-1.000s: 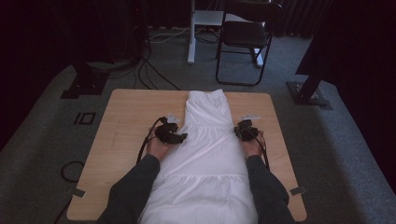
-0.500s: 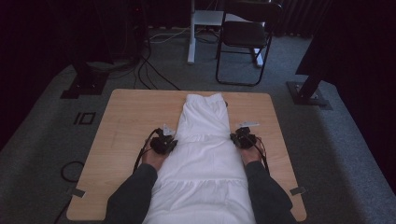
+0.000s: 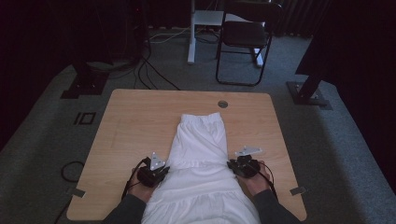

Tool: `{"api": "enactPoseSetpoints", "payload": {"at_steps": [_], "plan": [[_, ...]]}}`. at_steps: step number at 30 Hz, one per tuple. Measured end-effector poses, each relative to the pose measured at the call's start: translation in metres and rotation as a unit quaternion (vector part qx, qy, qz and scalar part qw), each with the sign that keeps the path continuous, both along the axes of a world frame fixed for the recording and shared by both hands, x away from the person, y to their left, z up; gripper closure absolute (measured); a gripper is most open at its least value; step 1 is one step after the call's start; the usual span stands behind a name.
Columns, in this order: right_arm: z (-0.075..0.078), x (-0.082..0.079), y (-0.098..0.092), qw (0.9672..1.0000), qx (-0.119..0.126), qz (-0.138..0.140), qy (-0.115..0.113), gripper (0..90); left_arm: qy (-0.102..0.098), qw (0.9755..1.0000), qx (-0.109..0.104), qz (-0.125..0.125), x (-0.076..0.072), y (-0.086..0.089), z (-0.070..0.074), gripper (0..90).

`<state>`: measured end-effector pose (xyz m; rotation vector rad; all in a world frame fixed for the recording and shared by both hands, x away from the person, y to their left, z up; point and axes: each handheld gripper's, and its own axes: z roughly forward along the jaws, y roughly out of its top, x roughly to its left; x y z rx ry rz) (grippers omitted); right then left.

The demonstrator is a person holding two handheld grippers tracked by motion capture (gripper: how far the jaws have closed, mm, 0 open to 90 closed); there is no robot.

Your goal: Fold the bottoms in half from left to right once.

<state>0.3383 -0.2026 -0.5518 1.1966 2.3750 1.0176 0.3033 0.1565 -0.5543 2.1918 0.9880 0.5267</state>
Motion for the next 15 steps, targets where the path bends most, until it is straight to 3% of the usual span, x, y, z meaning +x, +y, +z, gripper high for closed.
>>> {"api": "enactPoseSetpoints", "payload": {"at_steps": [4,7,8,9,11,12,13,15], "plan": [[0.020,0.017,-0.006,0.9979,0.058,-0.015,-0.024,60.0,-0.003,1.0000,-0.002,0.000,0.001,-0.001,-0.001,82.3],[0.035,0.039,0.002,0.9968,0.069,-0.011,-0.037,55.4,-0.004,0.9999,-0.010,0.001,0.001,0.000,-0.002,81.9],[0.035,0.039,0.002,0.9968,0.069,-0.011,-0.037,55.4,-0.004,0.9999,-0.010,0.001,0.001,0.000,-0.002,81.8],[0.040,0.067,0.014,0.9962,0.084,0.001,-0.025,52.6,-0.004,0.9998,-0.017,0.001,0.001,0.002,-0.003,81.6],[0.039,0.086,0.022,0.9957,0.091,0.002,-0.015,51.6,-0.003,0.9998,-0.022,0.002,0.001,0.002,-0.003,81.6],[0.039,0.086,0.022,0.9957,0.091,0.002,-0.015,51.6,-0.003,0.9998,-0.022,0.002,0.001,0.002,-0.003,81.6],[0.036,0.102,0.032,0.9951,0.099,0.001,-0.002,50.8,-0.004,0.9998,-0.022,0.001,0.001,0.002,-0.003,81.6],[0.034,0.109,0.036,0.9946,0.104,0.005,0.004,50.4,-0.004,0.9997,-0.022,0.001,0.001,0.002,-0.004,81.6]]}}
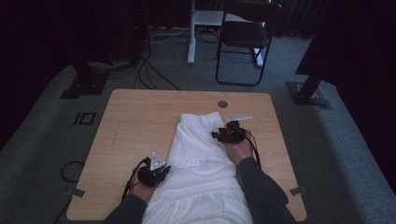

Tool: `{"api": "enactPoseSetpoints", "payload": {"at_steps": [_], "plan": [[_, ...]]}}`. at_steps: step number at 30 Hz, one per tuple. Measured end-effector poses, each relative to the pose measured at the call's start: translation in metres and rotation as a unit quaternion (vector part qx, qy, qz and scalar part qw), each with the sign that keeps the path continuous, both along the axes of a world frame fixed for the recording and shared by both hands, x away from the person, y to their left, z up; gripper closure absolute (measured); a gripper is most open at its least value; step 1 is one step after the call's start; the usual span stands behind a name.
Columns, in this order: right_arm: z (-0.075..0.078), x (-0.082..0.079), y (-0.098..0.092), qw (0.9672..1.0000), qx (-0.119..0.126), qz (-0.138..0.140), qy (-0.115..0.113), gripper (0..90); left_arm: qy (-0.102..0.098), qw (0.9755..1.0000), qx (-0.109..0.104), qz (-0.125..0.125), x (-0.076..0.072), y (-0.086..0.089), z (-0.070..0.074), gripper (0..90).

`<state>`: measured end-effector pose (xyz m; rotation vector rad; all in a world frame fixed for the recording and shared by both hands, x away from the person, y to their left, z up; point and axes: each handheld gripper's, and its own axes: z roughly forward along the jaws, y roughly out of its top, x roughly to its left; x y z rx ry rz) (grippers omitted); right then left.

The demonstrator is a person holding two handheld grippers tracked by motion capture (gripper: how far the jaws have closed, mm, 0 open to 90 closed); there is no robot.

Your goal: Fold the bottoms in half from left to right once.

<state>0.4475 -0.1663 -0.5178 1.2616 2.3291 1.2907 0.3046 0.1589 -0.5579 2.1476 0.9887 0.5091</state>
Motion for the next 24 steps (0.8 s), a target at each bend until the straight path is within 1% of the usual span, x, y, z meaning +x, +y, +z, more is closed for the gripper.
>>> {"api": "enactPoseSetpoints", "payload": {"at_steps": [1,2,3,4,5,6,7,8,9,10,11,12,13,14,15,16,17,18,19,20,22,23,24], "plan": [[-0.002,0.006,0.005,1.0000,0.004,0.002,0.007,49.4,0.000,1.0000,-0.002,0.000,0.000,0.000,0.000,81.6],[-0.007,0.016,0.015,0.9998,0.004,0.010,0.014,46.5,0.001,1.0000,-0.004,0.000,0.000,0.001,0.000,81.5],[-0.007,0.016,0.015,0.9998,0.004,0.010,0.014,46.5,0.001,1.0000,-0.004,0.000,0.000,0.001,0.000,81.4],[-0.010,0.019,0.018,0.9997,0.007,0.018,0.015,45.9,0.001,1.0000,-0.007,0.000,0.000,0.001,-0.001,81.4],[-0.016,0.023,0.022,0.9995,0.001,0.022,0.021,45.4,0.002,1.0000,-0.009,0.000,0.000,0.001,-0.001,81.4],[-0.024,0.029,0.028,0.9990,-0.005,0.027,0.036,46.0,0.002,0.9999,-0.010,0.000,0.001,0.002,-0.001,81.2],[-0.024,0.029,0.028,0.9990,-0.005,0.027,0.036,46.0,0.002,0.9999,-0.010,0.000,0.001,0.002,-0.001,81.0],[-0.030,0.031,0.031,0.9989,-0.017,0.021,0.039,64.5,0.002,0.9999,-0.011,0.000,0.000,0.002,-0.001,81.0],[-0.030,0.031,0.031,0.9989,-0.017,0.021,0.039,64.5,0.002,0.9999,-0.011,0.000,0.000,0.002,-0.001,81.0],[-0.030,0.031,0.032,0.9988,-0.018,0.024,0.040,72.8,0.001,0.9999,-0.012,0.001,0.000,0.002,-0.001,81.0],[-0.028,0.030,0.032,0.9989,-0.026,0.025,0.029,80.6,0.001,0.9999,-0.012,0.001,0.000,0.002,-0.001,81.0],[-0.018,0.027,0.030,0.9986,-0.051,0.016,-0.002,86.7,0.001,0.9999,-0.011,0.001,0.000,0.002,-0.001,81.0],[-0.018,0.027,0.030,0.9986,-0.051,0.016,-0.002,86.7,0.001,0.9999,-0.011,0.001,0.000,0.002,-0.001,81.0],[-0.002,0.023,0.023,0.9976,-0.055,-0.012,-0.039,88.0,0.002,0.9999,-0.012,0.002,0.000,0.002,-0.001,81.0],[-0.002,0.023,0.023,0.9976,-0.055,-0.012,-0.039,88.0,0.002,0.9999,-0.012,0.002,0.000,0.002,-0.001,81.0],[0.005,0.022,0.019,0.9965,-0.058,-0.026,-0.055,88.0,0.001,0.9999,-0.011,0.002,0.000,0.002,-0.001,81.0],[0.013,0.022,0.013,0.9946,-0.062,-0.042,-0.071,88.2,0.001,0.9999,-0.011,0.002,0.000,0.002,-0.001,81.0],[0.023,0.022,0.003,0.9885,-0.083,-0.077,-0.101,88.3,0.002,0.9999,-0.014,0.001,0.000,0.001,-0.002,81.0],[0.023,0.024,0.000,0.9871,-0.088,-0.084,-0.103,88.4,0.001,0.9999,-0.014,-0.002,0.000,0.000,-0.002,81.0],[0.020,0.026,-0.001,0.9867,-0.096,-0.087,-0.099,88.4,0.000,0.9999,-0.012,-0.004,-0.001,-0.001,-0.002,81.0],[0.006,0.032,0.003,0.9837,-0.131,-0.087,-0.087,88.3,-0.003,1.0000,-0.007,-0.005,-0.002,-0.003,-0.002,81.0],[-0.003,0.035,0.005,0.9835,-0.140,-0.087,-0.075,88.0,-0.003,1.0000,-0.005,-0.006,-0.003,-0.004,-0.001,81.0],[-0.011,0.037,0.007,0.9838,-0.142,-0.089,-0.064,87.2,-0.003,1.0000,-0.004,-0.008,-0.004,-0.004,-0.001,81.0]]}}
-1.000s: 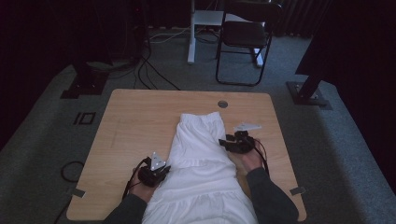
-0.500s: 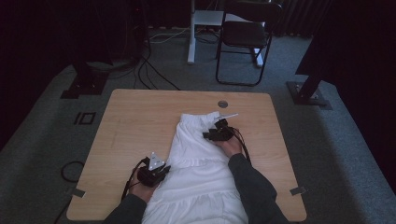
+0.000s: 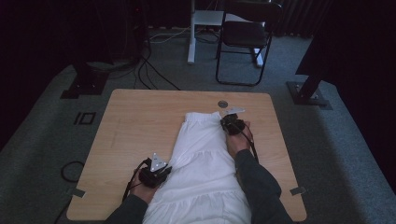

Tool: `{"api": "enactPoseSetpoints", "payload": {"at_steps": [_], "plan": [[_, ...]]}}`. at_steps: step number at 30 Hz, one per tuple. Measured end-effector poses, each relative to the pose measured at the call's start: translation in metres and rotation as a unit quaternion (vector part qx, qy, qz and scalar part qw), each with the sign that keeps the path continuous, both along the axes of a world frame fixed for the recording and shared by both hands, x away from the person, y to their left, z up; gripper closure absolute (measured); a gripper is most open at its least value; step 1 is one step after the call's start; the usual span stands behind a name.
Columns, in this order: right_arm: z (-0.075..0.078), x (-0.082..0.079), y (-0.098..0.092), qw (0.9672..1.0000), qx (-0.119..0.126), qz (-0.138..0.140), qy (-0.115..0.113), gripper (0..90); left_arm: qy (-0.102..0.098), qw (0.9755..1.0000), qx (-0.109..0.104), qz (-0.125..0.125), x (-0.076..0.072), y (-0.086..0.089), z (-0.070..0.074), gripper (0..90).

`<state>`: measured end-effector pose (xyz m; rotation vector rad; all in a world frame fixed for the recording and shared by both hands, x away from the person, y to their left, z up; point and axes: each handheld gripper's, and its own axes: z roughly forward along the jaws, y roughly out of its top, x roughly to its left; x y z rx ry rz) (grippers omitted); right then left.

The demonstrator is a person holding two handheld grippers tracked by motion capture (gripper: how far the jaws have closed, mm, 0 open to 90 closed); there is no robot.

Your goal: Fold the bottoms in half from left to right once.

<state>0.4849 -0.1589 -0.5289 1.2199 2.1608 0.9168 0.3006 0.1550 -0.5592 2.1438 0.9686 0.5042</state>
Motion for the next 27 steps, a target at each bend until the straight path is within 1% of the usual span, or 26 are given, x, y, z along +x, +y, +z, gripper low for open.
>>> {"api": "enactPoseSetpoints", "payload": {"at_steps": [3,4,5,6,7,8,9,10,11,12,13,14,15,16,17,18,19,20,21,22,23,24,25,27], "plan": [[-0.017,0.004,0.006,0.9993,0.017,-0.004,0.033,83.3,0.005,1.0000,-0.002,-0.004,-0.003,-0.001,0.000,81.0],[-0.020,0.004,0.007,0.9992,0.014,-0.003,0.037,82.8,0.009,0.9999,-0.006,-0.006,-0.005,-0.001,0.000,81.0],[-0.021,0.002,0.008,0.9992,0.017,-0.003,0.035,82.0,0.013,0.9998,-0.004,-0.013,-0.008,-0.002,0.001,81.0],[-0.021,0.001,0.008,0.9991,0.021,0.000,0.038,81.3,0.022,0.9995,-0.008,-0.020,-0.010,-0.003,0.002,81.0],[-0.021,0.001,0.009,0.9986,0.027,0.007,0.044,80.3,0.037,0.9987,-0.008,-0.034,-0.013,-0.004,0.004,80.5],[-0.021,0.000,0.008,0.9979,0.035,0.016,0.052,79.4,0.047,0.9979,-0.007,-0.044,-0.014,-0.004,0.005,77.8],[-0.021,0.000,0.008,0.9974,0.041,0.019,0.056,79.1,0.060,0.9966,-0.001,-0.057,-0.014,-0.004,0.008,72.7],[-0.021,0.001,0.007,0.9966,0.049,0.021,0.063,79.1,0.069,0.9955,0.007,-0.065,-0.014,-0.003,0.011,67.9],[-0.021,0.001,0.007,0.9961,0.054,0.024,0.067,79.1,0.066,0.9960,0.005,-0.061,-0.013,-0.001,0.016,62.4],[-0.021,0.001,0.007,0.9959,0.055,0.024,0.068,79.2,0.059,0.9967,-0.006,-0.056,-0.011,0.003,0.023,58.9],[-0.021,0.001,0.007,0.9959,0.055,0.025,0.068,79.6,0.050,0.9974,-0.017,-0.049,-0.007,0.007,0.031,57.1],[-0.021,0.000,0.008,0.9960,0.053,0.027,0.067,80.5,0.037,0.9983,-0.026,-0.037,-0.002,0.010,0.040,54.3],[-0.021,0.000,0.009,0.9961,0.051,0.029,0.066,81.3,0.026,0.9986,-0.037,-0.026,0.006,0.013,0.049,51.6],[-0.021,-0.001,0.010,0.9962,0.049,0.031,0.064,82.4,0.019,0.9983,-0.051,-0.020,0.015,0.014,0.058,50.3],[-0.022,-0.001,0.011,0.9961,0.051,0.034,0.064,83.4,0.007,0.9983,-0.056,-0.013,0.025,0.014,0.065,49.2],[-0.022,-0.002,0.012,0.9962,0.050,0.036,0.061,83.6,-0.003,0.9984,-0.057,-0.001,0.037,0.012,0.070,46.4],[-0.022,-0.002,0.014,0.9963,0.050,0.038,0.059,84.0,-0.007,0.9983,-0.057,0.010,0.053,0.007,0.074,43.8],[-0.022,-0.003,0.016,0.9966,0.047,0.037,0.056,84.4,-0.008,0.9981,-0.059,0.018,0.066,0.003,0.075,42.5],[-0.022,-0.005,0.018,0.9970,0.042,0.038,0.054,84.6,-0.007,0.9979,-0.059,0.025,0.077,-0.001,0.075,40.6],[-0.022,-0.005,0.019,0.9972,0.038,0.040,0.051,84.7,-0.006,0.9978,-0.056,0.034,0.090,-0.007,0.072,39.4],[-0.022,-0.006,0.021,0.9973,0.033,0.042,0.050,84.7,0.000,0.9980,-0.050,0.039,0.104,-0.014,0.068,39.4],[-0.022,-0.007,0.022,0.9974,0.030,0.043,0.049,84.7,0.011,0.9973,-0.054,0.048,0.117,-0.020,0.062,39.4],[-0.022,-0.008,0.022,0.9974,0.030,0.043,0.048,84.7,0.022,0.9966,-0.048,0.063,0.131,-0.028,0.053,39.5],[-0.023,-0.008,0.022,0.9974,0.033,0.043,0.047,84.7,0.034,0.9952,-0.038,0.084,0.148,-0.037,0.039,37.9]]}}
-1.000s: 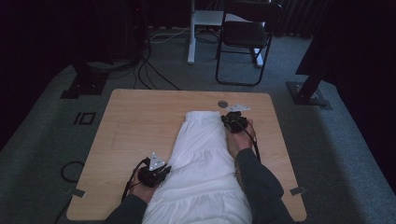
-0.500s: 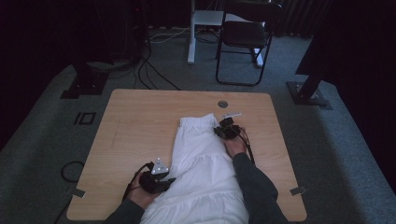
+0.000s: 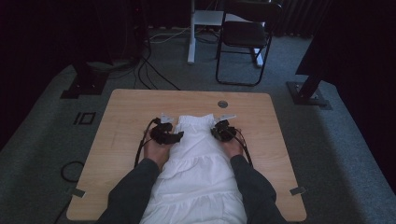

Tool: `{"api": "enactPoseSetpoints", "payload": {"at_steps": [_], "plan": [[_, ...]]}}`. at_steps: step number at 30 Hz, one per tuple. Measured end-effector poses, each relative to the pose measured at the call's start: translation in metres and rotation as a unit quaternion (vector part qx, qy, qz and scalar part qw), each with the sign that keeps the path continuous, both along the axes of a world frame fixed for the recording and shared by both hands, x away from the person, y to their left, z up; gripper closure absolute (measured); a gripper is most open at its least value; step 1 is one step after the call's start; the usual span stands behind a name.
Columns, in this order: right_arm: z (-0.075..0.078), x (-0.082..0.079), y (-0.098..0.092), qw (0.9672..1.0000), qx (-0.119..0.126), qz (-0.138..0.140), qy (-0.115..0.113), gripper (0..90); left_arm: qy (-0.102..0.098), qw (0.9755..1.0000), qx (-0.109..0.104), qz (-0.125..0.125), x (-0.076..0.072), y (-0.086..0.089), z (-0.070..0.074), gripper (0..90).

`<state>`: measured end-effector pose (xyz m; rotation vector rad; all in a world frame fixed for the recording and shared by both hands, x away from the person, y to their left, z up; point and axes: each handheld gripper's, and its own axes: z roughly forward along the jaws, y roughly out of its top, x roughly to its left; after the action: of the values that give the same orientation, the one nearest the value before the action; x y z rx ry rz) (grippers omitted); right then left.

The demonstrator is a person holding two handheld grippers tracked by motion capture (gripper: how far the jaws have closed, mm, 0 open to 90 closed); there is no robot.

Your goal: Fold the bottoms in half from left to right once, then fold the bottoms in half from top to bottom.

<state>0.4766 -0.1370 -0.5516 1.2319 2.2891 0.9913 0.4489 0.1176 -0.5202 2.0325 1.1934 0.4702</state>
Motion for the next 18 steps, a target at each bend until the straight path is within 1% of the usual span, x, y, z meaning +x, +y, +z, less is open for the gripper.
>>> {"api": "enactPoseSetpoints", "payload": {"at_steps": [2,3,4,6,8,9,12,13,18], "plan": [[0.000,0.001,-0.001,1.0000,0.005,0.001,0.001,84.7,0.009,0.9999,0.005,0.014,0.010,-0.005,-0.011,37.0],[-0.001,0.001,-0.002,1.0000,0.008,0.002,0.002,84.7,0.015,0.9998,0.003,0.014,0.012,-0.006,-0.015,36.7],[-0.001,0.001,-0.003,0.9999,0.010,0.003,0.001,84.7,0.030,0.9994,-0.007,0.012,0.016,-0.006,-0.020,36.7],[-0.002,0.000,-0.004,0.9999,0.015,0.002,-0.001,84.7,0.040,0.9989,-0.008,0.023,0.019,-0.004,-0.025,36.7],[-0.003,-0.001,-0.004,0.9999,0.017,0.003,-0.004,84.8,0.038,0.9990,-0.010,0.019,0.021,-0.003,-0.027,36.9],[-0.003,-0.001,-0.004,0.9998,0.018,0.002,-0.005,84.8,0.038,0.9991,-0.006,0.018,0.021,-0.003,-0.027,37.0],[-0.003,-0.002,-0.004,0.9998,0.021,0.000,-0.005,84.8,0.027,0.9994,0.022,0.009,0.019,-0.006,-0.027,38.3],[-0.003,-0.002,-0.004,0.9998,0.021,0.000,-0.005,84.8,0.024,0.9993,0.027,0.008,0.018,-0.007,-0.028,38.4],[-0.003,-0.001,-0.004,0.9997,0.025,-0.002,-0.002,83.5,0.019,0.9993,0.031,0.003,0.018,-0.007,-0.028,40.0]]}}
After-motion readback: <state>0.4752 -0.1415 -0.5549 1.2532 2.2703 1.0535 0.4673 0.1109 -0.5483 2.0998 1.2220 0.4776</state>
